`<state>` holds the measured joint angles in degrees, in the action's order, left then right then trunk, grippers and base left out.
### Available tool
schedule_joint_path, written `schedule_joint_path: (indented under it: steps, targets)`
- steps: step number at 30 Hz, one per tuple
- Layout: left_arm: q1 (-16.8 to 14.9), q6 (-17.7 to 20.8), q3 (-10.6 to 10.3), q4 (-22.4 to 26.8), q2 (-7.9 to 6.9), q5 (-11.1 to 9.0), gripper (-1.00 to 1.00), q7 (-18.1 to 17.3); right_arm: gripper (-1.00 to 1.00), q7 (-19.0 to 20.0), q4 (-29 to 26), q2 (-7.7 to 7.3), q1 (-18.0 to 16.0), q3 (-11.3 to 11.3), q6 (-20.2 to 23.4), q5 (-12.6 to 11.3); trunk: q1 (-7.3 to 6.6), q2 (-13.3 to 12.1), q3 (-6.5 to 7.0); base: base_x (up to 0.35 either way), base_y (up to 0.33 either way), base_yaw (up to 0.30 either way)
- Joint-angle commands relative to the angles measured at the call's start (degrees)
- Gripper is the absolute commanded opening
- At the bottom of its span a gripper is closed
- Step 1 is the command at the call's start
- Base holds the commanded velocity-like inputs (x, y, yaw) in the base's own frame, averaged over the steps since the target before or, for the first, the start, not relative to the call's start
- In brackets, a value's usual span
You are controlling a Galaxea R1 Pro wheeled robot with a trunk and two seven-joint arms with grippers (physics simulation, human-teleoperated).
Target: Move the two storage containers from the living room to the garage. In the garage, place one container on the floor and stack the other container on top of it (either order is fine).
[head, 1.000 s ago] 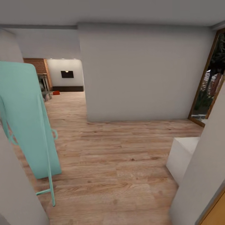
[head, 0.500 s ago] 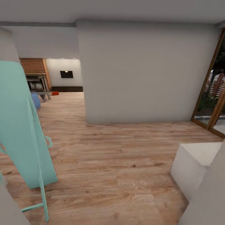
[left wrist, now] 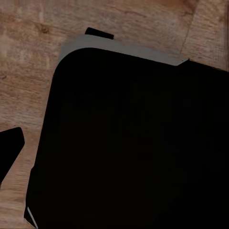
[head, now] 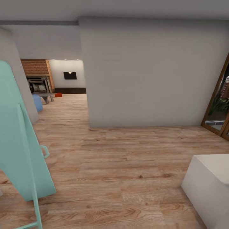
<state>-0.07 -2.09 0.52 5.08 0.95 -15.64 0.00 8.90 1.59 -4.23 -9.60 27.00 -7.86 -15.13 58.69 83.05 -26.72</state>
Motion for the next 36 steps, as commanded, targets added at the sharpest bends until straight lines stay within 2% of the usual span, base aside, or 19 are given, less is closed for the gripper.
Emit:
schedule_joint_path:
  steps: [1,24,36]
  targets:
    - [-0.01,-0.18,0.02,0.02,0.01,-0.27,1.00,0.00,1.00,0.33,0.17,0.01,-0.07,0.42,-0.30,-0.60,0.03,0.02,-0.05,0.329,0.000,0.000]
    - [-0.02,-0.20,0.01,0.02,0.02,-0.27,1.00,0.00,1.00,0.37,0.17,0.18,-0.07,0.52,0.04,-0.60,0.03,0.02,-0.05,0.329,0.000,0.000]
    - [-0.02,-0.21,0.01,0.02,0.01,-0.27,1.00,0.00,1.00,0.33,0.17,0.11,-0.07,0.34,-0.48,-0.73,0.03,0.02,-0.05,0.329,0.000,0.086]
